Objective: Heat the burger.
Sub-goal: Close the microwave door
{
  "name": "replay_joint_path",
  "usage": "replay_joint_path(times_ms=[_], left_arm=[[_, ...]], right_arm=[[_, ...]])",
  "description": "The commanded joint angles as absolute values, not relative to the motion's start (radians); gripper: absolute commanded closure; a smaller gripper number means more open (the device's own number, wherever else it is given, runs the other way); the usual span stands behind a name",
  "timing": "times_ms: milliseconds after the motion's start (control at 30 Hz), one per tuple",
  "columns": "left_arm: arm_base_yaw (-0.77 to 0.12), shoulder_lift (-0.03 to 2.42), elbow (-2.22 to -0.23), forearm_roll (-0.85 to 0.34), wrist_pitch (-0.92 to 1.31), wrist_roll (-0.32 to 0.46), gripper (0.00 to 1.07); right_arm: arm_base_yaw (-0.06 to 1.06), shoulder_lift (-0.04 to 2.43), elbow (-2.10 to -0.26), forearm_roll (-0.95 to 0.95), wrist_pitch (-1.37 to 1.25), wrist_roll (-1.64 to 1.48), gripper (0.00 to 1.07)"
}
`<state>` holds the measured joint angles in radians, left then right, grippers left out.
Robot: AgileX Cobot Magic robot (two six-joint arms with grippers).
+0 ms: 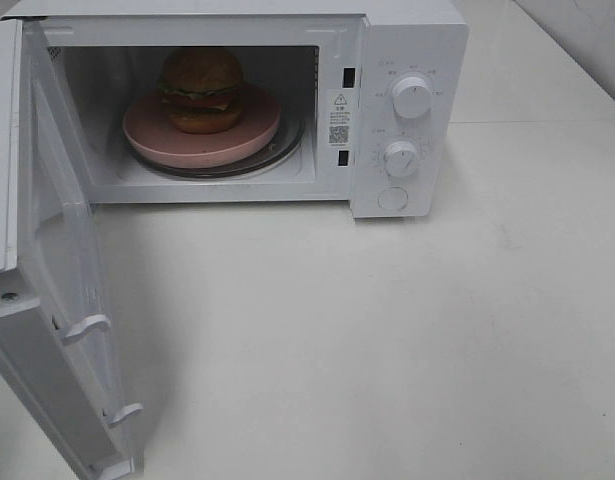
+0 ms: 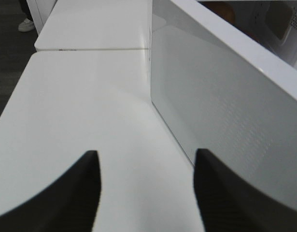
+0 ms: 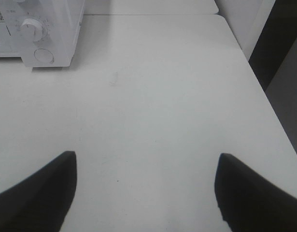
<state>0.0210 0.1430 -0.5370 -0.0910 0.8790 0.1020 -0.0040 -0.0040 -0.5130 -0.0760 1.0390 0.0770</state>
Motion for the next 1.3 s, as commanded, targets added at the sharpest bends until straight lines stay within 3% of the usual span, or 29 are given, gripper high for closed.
replay_joint_path(times_ms=[33, 67, 133, 367, 500, 667, 767, 833, 867, 900, 967, 1000, 1067, 1133, 1300], left_arm=[[0.015, 0.174, -0.54, -0.089, 0.78, 0.096, 0.82], [0.015, 0.215, -0.536, -0.083, 0.716, 0.096, 1.02], [0.015, 0.235, -0.529, -0.081, 0.695, 0.096, 1.07], [0.015, 0.435, -0.42, -0.083, 0.453, 0.104, 1.07], [0.015, 0.527, -0.303, -0.165, 0.132, 0.158, 1.07], [0.015, 0.568, -0.195, -0.218, -0.138, 0.145, 1.07], [0.015, 0.595, -0.116, -0.194, -0.262, 0.105, 1.07], [-0.003, 0.633, -0.094, -0.109, -0.338, 0.0, 1.07], [-0.003, 0.633, -0.094, -0.109, -0.338, 0.0, 1.07], [-0.037, 0.673, -0.094, -0.026, -0.39, -0.055, 1.07], [-0.051, 0.695, -0.094, 0.019, -0.408, -0.077, 1.07], [-0.08, 0.762, -0.094, 0.109, -0.455, -0.106, 1.07], [-0.087, 0.791, -0.094, 0.137, -0.475, -0.118, 1.07], [-0.09, 0.911, -0.095, 0.207, -0.535, -0.205, 1.07], [-0.09, 0.995, -0.095, 0.341, -0.549, -0.311, 1.07]], right_arm=[[-0.012, -0.03, -0.512, -0.081, 1.034, 0.074, 0.32], [-0.012, -0.03, -0.512, -0.081, 1.034, 0.074, 0.32], [-0.012, -0.03, -0.512, -0.081, 1.034, 0.074, 0.32], [-0.012, -0.03, -0.512, -0.081, 1.034, 0.074, 0.32], [-0.012, -0.03, -0.512, -0.081, 1.034, 0.074, 0.32], [-0.012, -0.03, -0.512, -0.081, 1.034, 0.074, 0.32], [-0.012, -0.03, -0.512, -0.081, 1.034, 0.074, 0.32], [-0.012, -0.03, -0.512, -0.081, 1.034, 0.074, 0.32], [-0.012, -0.03, -0.512, -0.081, 1.034, 0.074, 0.32], [-0.012, -0.03, -0.512, -0.081, 1.034, 0.074, 0.32], [-0.012, -0.03, -0.512, -0.081, 1.034, 0.074, 0.32], [-0.012, -0.03, -0.512, -0.081, 1.034, 0.074, 0.32], [-0.012, -0.03, -0.512, -0.081, 1.034, 0.074, 0.32], [-0.012, -0.03, -0.512, -0.081, 1.034, 0.074, 0.32], [-0.012, -0.03, -0.512, -0.081, 1.034, 0.074, 0.32]])
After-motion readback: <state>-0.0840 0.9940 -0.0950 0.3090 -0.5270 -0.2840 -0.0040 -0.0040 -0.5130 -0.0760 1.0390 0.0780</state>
